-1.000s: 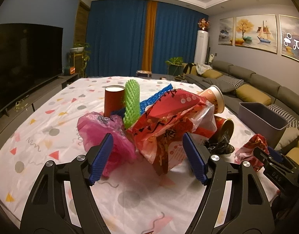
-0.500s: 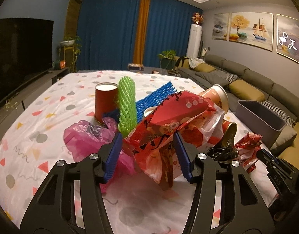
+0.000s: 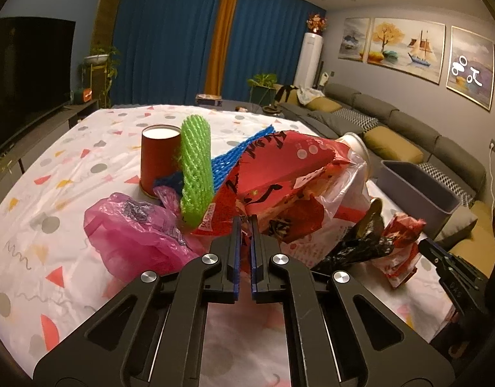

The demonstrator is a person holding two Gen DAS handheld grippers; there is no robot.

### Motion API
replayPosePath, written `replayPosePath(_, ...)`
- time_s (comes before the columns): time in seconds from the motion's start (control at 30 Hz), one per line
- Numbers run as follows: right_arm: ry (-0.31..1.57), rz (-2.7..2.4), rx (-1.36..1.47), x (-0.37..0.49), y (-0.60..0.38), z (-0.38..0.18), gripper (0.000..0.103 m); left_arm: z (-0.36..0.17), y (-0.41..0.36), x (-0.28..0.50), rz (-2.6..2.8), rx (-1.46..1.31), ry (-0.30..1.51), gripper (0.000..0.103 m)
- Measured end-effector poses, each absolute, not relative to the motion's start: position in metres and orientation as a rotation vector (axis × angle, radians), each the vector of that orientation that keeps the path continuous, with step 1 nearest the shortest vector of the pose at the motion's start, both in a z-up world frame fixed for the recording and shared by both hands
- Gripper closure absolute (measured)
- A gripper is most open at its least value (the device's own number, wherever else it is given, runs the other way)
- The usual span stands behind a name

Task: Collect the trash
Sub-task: 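Grasp the red wrapper with the right tool while the left grasps the red-and-white bag, then carry the wrapper in the right tool while the left carries the bag to the bin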

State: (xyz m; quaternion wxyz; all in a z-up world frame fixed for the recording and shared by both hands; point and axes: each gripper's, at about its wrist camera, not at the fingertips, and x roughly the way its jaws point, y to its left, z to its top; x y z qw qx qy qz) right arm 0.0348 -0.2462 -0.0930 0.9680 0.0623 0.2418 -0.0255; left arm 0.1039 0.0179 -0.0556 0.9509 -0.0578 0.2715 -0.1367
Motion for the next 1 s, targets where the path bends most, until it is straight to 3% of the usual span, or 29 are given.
replayPosePath(0.47, 0.410, -0.067, 0.131, 0.016, -0.250, -0.071, 0.100, -0.006, 0.040, 0.061, -0.279, -0.190, 0.416, 0.100)
replayPosePath(1.0, 0.333, -0.110, 0.153, 0.002, -0.271, -0.050, 0.100, 0.018, 0.009, 0.053, -0.369, -0.194, 0.371, 0.100)
